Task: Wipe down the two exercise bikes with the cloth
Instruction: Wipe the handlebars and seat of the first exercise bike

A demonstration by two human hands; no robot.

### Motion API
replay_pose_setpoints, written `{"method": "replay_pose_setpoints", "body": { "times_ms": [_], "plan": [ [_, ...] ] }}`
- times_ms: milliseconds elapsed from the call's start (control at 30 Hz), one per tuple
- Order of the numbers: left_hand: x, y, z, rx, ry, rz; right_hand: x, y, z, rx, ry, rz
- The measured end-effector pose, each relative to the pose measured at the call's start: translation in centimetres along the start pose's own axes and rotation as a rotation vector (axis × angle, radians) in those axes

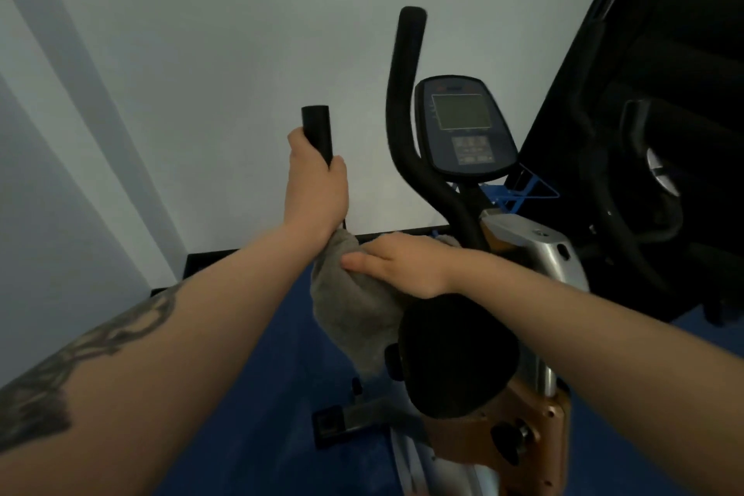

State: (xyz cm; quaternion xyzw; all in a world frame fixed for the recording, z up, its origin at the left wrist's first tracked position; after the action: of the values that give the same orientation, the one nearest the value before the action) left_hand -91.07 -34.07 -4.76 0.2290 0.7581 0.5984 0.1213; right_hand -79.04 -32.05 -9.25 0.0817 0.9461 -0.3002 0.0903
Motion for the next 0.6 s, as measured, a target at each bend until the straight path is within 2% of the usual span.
{"method": "replay_pose_setpoints", "body": {
  "times_ms": [100, 233, 300, 400, 533, 600],
  "plan": [
    [0.1, 0.0, 0.0, 0.014, -0.008, -0.002, -2.0, 0.8, -3.1, 0.150, 0.289, 0.016],
    [0.2, 0.1, -0.1, 0.013, -0.006, 0.017, -6.1, 2.7, -6.7, 0.475, 0.560, 0.086],
    [0.2, 0.1, 0.1, 0.007, -0.016, 0.018, -8.6, 3.4, -8.8, 0.556, 0.716, 0.106],
    [0.3, -0.2, 0.1, 0.001, -0.020, 0.014, -12.1, 3.7, -12.0, 0.428, 0.911, 0.086],
    [0.3, -0.2, 0.2, -0.005, -0.020, 0.022, -14.2, 5.0, -13.8, 0.276, 1.160, 0.160],
    [0.3, -0.1, 0.2, -0.001, -0.026, 0.032, -12.3, 5.9, -12.7, 0.246, 1.111, 0.226]
  ]
}}
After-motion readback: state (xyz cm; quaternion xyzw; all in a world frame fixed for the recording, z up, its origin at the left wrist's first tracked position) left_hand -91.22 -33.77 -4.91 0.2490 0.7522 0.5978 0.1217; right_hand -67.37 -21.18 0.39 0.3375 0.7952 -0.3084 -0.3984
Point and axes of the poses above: each hand's wrist, its own x-axis towards the middle knuckle, its own z-axis out of the palm, y = z × x, the point moved 10 cm from there along x, towards the middle knuckle, and after that the axes turned 7 degrees about -z, right-handed, at the moved point
